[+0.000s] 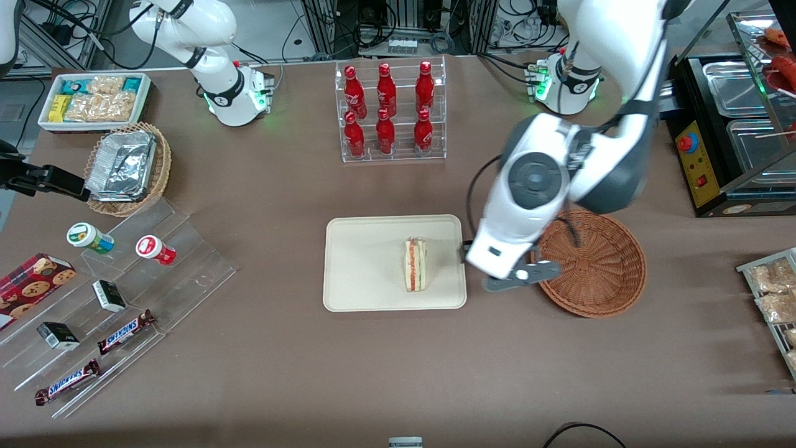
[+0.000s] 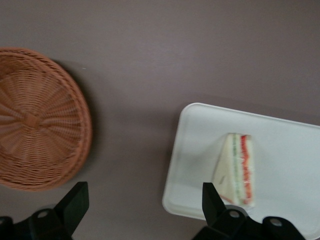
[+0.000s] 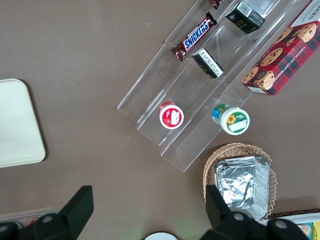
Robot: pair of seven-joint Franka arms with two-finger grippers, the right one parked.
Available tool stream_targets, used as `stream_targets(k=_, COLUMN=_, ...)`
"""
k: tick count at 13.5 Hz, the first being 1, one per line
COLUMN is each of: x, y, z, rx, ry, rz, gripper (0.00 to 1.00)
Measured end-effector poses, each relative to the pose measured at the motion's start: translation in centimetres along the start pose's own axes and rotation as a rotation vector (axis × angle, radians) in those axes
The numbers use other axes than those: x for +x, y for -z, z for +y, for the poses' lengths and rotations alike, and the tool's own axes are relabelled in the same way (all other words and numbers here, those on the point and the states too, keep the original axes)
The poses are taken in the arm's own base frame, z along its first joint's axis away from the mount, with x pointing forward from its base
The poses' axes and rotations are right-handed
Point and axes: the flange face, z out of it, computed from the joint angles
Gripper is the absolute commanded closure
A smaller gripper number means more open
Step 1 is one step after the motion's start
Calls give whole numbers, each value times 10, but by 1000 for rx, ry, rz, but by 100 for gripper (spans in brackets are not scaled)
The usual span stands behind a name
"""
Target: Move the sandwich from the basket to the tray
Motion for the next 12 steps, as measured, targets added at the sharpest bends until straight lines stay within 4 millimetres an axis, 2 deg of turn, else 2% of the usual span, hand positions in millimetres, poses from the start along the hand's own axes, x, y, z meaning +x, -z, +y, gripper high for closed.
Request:
stream_targets(k=4, x=30, y=33, z=-102, rx=22, ry=-153, rz=-71, gripper=0)
stream_targets(k=7, x=35, y=72, z=-171, rx=8, ry=-286, rz=-79, gripper=0)
stream_targets(k=9, x=24, y=95, z=-204, rx=8, ry=-286, rz=-104, gripper=0)
stream_targets(k=12, x=-10, y=124, z=-232, rx=10, ry=-267, rz=-118, gripper=0)
